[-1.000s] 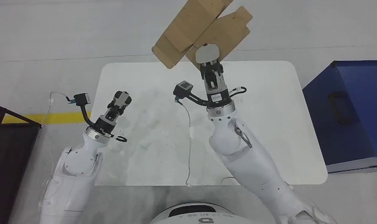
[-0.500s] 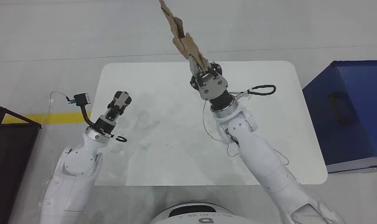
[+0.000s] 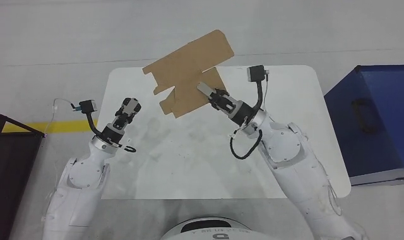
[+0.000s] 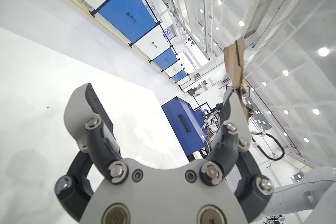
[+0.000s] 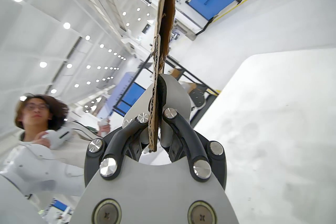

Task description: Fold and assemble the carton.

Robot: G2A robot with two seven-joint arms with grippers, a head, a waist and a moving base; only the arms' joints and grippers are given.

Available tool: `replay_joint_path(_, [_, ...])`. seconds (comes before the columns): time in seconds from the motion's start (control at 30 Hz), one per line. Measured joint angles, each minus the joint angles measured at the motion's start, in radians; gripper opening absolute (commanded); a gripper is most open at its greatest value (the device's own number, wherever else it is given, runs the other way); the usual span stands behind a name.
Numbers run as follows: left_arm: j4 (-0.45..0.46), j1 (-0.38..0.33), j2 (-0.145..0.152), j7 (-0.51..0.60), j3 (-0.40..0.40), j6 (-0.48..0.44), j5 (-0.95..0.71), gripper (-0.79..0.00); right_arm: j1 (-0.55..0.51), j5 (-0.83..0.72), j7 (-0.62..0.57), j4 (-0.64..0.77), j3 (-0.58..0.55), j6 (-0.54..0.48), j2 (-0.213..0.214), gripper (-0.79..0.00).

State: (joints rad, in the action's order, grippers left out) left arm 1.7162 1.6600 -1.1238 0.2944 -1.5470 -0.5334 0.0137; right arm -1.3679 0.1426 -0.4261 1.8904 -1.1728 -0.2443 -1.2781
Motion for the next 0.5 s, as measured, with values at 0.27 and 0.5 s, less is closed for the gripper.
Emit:
replay_joint_path(0.27, [0.000,0.000,0.000,0.000,0.000,0.000,0.000,0.000,-0.012,0.042,0.018,-0.009,-0.024,-0.028,0.005,-0.785])
replay_joint_path(0.5, [0.001,-0.004,0.000,0.007,0.002,0.012,0.024,0.000,-0.014,0.038,0.020,-0.009,-0.022,-0.026,0.004,-0.785])
